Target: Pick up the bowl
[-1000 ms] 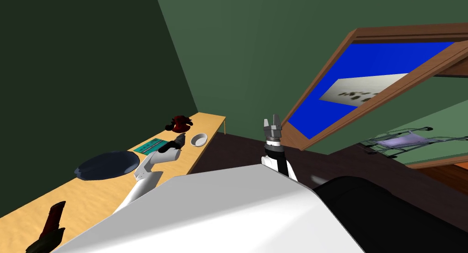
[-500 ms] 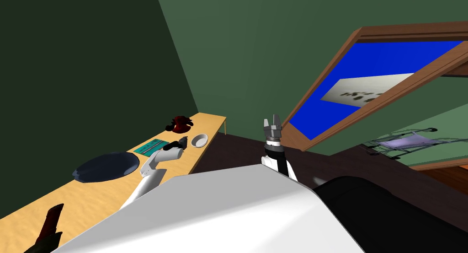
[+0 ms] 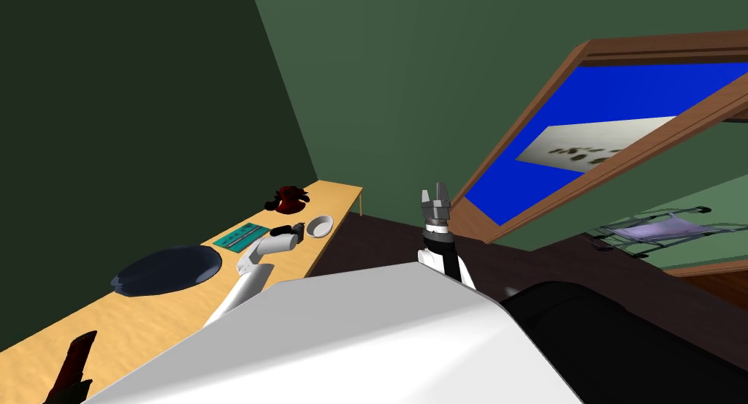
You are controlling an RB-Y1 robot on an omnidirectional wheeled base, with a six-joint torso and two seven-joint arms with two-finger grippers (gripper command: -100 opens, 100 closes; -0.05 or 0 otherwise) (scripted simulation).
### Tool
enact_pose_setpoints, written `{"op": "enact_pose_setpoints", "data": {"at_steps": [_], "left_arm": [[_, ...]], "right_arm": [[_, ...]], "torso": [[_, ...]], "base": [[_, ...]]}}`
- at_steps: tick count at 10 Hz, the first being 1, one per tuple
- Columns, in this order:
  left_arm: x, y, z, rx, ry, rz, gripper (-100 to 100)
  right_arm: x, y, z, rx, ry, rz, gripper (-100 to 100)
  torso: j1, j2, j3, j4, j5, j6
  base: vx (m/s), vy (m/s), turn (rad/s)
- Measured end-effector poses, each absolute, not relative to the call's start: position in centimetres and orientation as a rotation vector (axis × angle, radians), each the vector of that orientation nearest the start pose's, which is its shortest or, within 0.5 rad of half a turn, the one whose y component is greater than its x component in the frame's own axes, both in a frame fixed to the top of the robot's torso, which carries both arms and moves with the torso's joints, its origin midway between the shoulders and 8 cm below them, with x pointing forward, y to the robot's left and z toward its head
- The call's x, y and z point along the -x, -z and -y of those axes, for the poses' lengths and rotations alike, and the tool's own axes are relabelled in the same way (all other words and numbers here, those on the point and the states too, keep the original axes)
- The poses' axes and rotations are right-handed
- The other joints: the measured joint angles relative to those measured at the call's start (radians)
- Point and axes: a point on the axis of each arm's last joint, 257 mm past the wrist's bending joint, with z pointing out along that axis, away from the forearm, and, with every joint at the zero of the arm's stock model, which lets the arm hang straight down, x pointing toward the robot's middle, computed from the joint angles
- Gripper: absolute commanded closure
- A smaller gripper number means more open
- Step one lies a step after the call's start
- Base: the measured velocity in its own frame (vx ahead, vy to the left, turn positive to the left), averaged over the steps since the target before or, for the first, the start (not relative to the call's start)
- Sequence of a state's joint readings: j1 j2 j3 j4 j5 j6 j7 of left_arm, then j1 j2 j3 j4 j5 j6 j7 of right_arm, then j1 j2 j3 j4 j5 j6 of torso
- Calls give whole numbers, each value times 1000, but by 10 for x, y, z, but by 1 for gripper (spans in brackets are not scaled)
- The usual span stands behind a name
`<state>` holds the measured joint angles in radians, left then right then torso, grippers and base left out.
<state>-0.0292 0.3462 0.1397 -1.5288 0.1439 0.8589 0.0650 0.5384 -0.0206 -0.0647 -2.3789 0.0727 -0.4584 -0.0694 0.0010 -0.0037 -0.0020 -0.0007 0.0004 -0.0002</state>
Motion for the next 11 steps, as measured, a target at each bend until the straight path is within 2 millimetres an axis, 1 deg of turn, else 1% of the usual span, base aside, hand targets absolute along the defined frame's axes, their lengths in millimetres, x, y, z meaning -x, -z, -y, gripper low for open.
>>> {"op": "enact_pose_setpoints", "data": {"at_steps": [4, 5, 6, 8, 9, 11], "left_arm": [[-444, 412, -402, 1939, 430, -1664, -100], [-438, 421, -392, 1979, 419, -1689, -100], [-436, 429, -387, 2005, 404, -1706, -100], [-425, 442, -369, 2069, 379, -1749, -100], [-422, 448, -365, 2089, 367, -1763, -100], [-412, 464, -350, 2150, 341, -1808, -100]], "right_arm": [[-327, -49, 289, -596, -1247, -638, 0], [-326, -49, 289, -596, -1247, -638, 0], [-327, -49, 289, -596, -1247, -638, 0], [-326, -49, 289, -596, -1247, -638, 0], [-326, -49, 289, -596, -1247, -638, 0], [-326, -49, 289, -596, -1247, -638, 0]], "torso": [[0, 0, 0, 0, 0, 0], [0, -1, -1, 0, 0, 0], [0, -1, -1, 0, 0, 0], [-1, -1, -1, 0, 0, 0], [-1, -1, 0, 0, 0, 0], [-1, -3, -2, -1, 0, 0]], "base": [[51, 18, 15], [59, 14, 4], [54, 4, 5], [63, 4, 8], [66, 1, 0], [71, 5, -1]]}}
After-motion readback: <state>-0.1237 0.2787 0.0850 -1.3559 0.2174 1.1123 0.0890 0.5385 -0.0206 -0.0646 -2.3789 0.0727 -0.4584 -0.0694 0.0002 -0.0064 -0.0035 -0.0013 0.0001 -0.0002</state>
